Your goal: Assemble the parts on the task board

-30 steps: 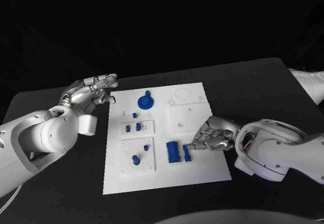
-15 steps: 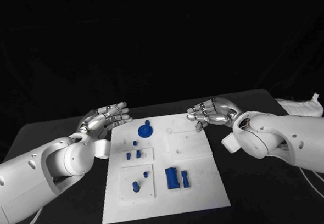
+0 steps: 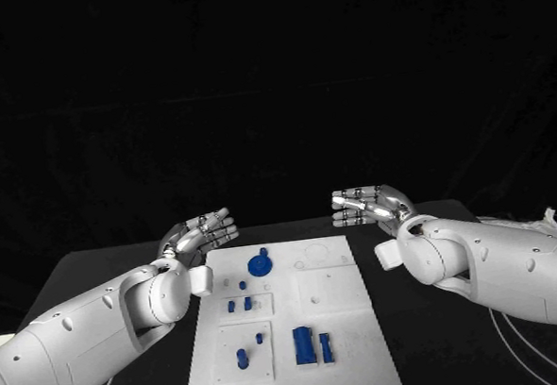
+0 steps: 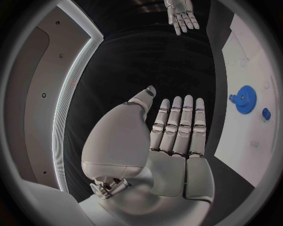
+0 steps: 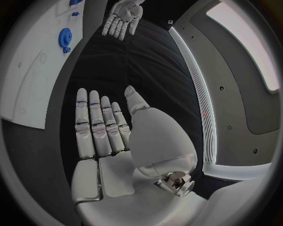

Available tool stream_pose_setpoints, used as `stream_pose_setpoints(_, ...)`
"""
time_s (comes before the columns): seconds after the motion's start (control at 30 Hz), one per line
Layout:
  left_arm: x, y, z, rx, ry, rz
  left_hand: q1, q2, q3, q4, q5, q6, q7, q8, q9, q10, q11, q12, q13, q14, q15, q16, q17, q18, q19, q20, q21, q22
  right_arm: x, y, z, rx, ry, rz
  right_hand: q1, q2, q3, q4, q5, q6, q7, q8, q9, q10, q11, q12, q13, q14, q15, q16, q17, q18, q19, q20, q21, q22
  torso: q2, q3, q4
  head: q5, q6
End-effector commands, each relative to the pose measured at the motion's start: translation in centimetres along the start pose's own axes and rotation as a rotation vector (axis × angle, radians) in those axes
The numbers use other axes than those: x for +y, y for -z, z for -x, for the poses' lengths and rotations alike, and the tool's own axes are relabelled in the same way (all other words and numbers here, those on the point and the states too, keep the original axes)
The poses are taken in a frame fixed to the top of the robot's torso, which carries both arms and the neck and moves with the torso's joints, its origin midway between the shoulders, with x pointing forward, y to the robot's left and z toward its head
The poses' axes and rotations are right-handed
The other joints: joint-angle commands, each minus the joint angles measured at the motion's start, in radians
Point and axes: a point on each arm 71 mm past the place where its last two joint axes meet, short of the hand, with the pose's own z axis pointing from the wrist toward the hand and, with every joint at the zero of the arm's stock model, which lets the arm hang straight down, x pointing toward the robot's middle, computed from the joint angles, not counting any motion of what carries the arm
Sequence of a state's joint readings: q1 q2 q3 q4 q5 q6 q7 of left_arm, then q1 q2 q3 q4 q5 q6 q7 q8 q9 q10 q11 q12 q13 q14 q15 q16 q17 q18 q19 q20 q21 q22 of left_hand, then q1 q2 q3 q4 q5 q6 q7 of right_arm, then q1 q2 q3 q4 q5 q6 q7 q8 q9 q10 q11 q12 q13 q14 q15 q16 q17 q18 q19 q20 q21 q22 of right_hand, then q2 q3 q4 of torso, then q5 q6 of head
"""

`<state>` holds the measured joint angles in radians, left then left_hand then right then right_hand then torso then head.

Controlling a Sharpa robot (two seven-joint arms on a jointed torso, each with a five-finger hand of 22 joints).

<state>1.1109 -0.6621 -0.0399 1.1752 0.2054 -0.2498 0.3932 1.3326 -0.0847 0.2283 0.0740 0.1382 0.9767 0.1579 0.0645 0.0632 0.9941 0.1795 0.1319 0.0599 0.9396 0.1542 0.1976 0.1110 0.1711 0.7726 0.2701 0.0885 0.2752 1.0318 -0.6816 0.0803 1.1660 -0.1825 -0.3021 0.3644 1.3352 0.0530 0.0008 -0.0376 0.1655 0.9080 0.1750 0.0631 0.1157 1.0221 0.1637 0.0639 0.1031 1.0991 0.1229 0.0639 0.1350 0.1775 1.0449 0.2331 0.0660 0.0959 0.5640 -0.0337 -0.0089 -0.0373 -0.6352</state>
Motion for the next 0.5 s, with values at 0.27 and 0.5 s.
stream_pose_setpoints(0.27, 0.1, 0.9, -0.8, -0.026, -0.044, -0.018, -0.649, 0.085, -0.111, -0.074, -0.066, -0.476, -0.076, -0.065, -0.063, -0.484, -0.087, -0.132, -0.06, -0.457, -0.075, -0.097, -0.111, -0.069, -0.376, -0.131, -0.089, -0.134, 0.5, 0.9, -1.2, -0.037, -0.01, 0.019, -0.652, -0.053, -0.001, 0.038, -0.082, -0.442, -0.085, -0.063, -0.116, -0.498, -0.08, -0.064, -0.103, -0.534, -0.123, -0.064, -0.135, -0.071, -0.508, -0.114, -0.066, -0.096, -0.017, 0.03, 0.0079, 0.033, 0.031)
stream_pose_setpoints(0.5, 0.1, 3.2, -2.6, -0.084, -0.139, -0.074, -0.818, 0.085, -0.14, -0.074, -0.138, -0.599, -0.158, -0.065, -0.063, -0.61, -0.179, -0.132, -0.06, -0.577, -0.154, -0.122, -0.111, -0.084, -0.474, -0.166, -0.089, -0.169, 1.5, 3.1, -3.6, -0.115, -0.029, 0.045, -0.821, -0.053, -0.001, 0.038, -0.165, -0.557, -0.175, -0.063, -0.116, -0.627, -0.164, -0.064, -0.103, -0.674, -0.123, -0.064, -0.135, -0.091, -0.641, -0.144, -0.066, -0.096, -0.02, 0.0337, 0.0089, 0.037, 0.035)
